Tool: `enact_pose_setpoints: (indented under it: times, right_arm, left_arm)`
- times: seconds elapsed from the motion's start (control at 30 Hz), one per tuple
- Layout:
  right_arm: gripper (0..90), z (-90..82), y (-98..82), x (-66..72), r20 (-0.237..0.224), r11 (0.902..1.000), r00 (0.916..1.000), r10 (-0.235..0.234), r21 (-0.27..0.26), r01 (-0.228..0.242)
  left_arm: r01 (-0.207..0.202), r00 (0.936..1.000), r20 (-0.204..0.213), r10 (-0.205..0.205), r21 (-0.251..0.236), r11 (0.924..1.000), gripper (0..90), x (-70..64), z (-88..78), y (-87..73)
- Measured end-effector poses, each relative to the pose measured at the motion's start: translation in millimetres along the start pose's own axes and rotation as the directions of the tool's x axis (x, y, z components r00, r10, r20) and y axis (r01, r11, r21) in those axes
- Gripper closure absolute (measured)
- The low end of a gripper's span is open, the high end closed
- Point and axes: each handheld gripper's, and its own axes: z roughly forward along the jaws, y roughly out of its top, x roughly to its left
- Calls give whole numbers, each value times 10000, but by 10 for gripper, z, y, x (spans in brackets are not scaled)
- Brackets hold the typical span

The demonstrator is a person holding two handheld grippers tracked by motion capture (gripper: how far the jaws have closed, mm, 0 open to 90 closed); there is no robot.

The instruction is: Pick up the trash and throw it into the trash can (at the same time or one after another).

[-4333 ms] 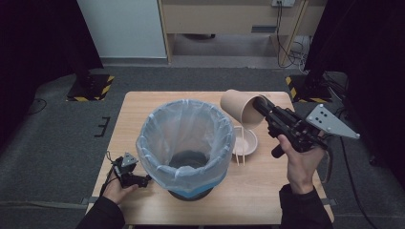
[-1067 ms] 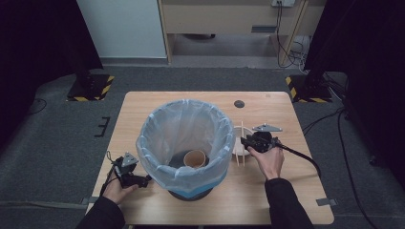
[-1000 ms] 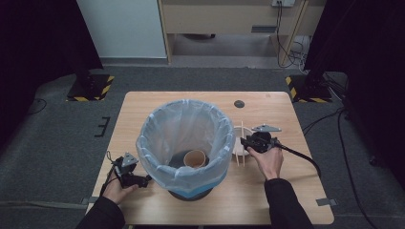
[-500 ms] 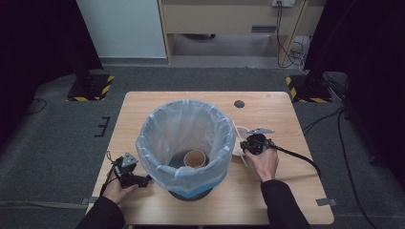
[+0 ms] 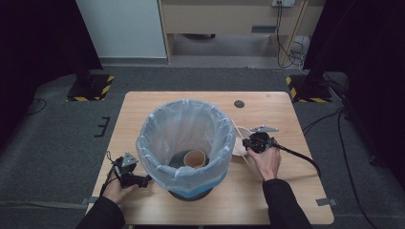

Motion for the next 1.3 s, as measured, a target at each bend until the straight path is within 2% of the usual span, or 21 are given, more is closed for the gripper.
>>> enact_pose_setpoints:
  times: [0.23,0.3,0.33,0.37,0.43,0.47,0.53,0.6,0.63,0.67,0.7,0.73,0.8,0.83,0.87,0.9,1.0,1.03,1.17,1.23,1.3]
  right_arm:
    - [857,-236,131,-135,-242,9928,9989,403,-1120,-428]
    - [857,-319,163,-180,-335,9875,9980,543,-1464,-586]
    - [857,-404,191,-225,-454,9804,9965,698,-1816,-770]
    - [857,-404,191,-225,-454,9804,9965,698,-1816,-770]
    - [857,-521,230,-301,-629,9683,9943,864,-2294,-987]
    - [857,-521,230,-301,-629,9683,9943,864,-2294,-987]
    - [857,-594,249,-350,-718,9582,9925,988,-2621,-1143]
    - [857,-696,275,-415,-826,9420,9901,1135,-3078,-1336]
    - [857,-696,275,-415,-826,9420,9901,1135,-3078,-1336]
    - [857,-763,295,-449,-897,9310,9891,1170,-3369,-1407]
    - [857,-763,295,-449,-897,9310,9891,1170,-3369,-1407]
    - [857,-833,320,-472,-1004,9185,9875,1219,-3656,-1506]
    - [857,-904,345,-490,-1124,9059,9862,1216,-3934,-1565]
    - [857,-904,345,-490,-1124,9059,9862,1216,-3934,-1565]
    - [857,-974,367,-506,-1207,8929,9853,1207,-4205,-1609]
    - [857,-974,367,-506,-1207,8929,9853,1207,-4205,-1609]
    - [857,-1106,401,-538,-1375,8680,9821,1285,-4634,-1784]
    - [857,-1106,401,-538,-1375,8680,9821,1285,-4634,-1784]
    - [857,-1238,442,-544,-1613,8399,9792,1231,-5086,-1894]
    - [857,-1261,451,-540,-1647,8357,9789,1209,-5153,-1899]
    - [857,-1332,478,-524,-1749,8214,9780,1136,-5373,-1915]
  left_arm:
    - [-1,10000,1,1,1,10000,0,0,0,0]
    - [-1,10000,0,1,0,10000,0,0,0,0]
    - [0,10000,-1,0,1,10000,0,0,0,0]
    - [0,10000,-1,0,1,10000,0,0,0,0]
    - [2,10000,1,-2,0,10000,0,0,0,0]
    - [2,10000,1,-2,0,10000,0,0,0,0]
    - [1,10000,0,-1,0,10000,0,0,0,0]
    - [1,10000,0,-1,0,10000,0,0,0,0]
    - [2,10000,1,-2,-1,10000,0,0,0,0]
    - [3,10000,5,-3,-1,10000,0,0,0,0]
    - [3,10000,5,-3,-1,10000,0,0,0,0]
    - [0,10000,0,0,0,10000,0,0,0,0]
    - [-1,10000,-1,1,-1,10000,0,0,0,0]
    - [-1,10000,-1,1,-1,10000,0,0,0,0]
    - [-1,10000,-1,1,0,10000,0,0,0,0]
    - [-1,10000,-1,1,0,10000,0,0,0,0]
    - [2,10000,4,-2,0,10000,0,0,0,0]
    - [2,10000,4,-2,0,10000,0,0,0,0]
    - [1,10000,3,-1,1,10000,0,0,0,0]
    - [0,10000,0,0,2,10000,0,0,0,0]
    - [1,10000,0,-1,1,10000,0,0,0,0]
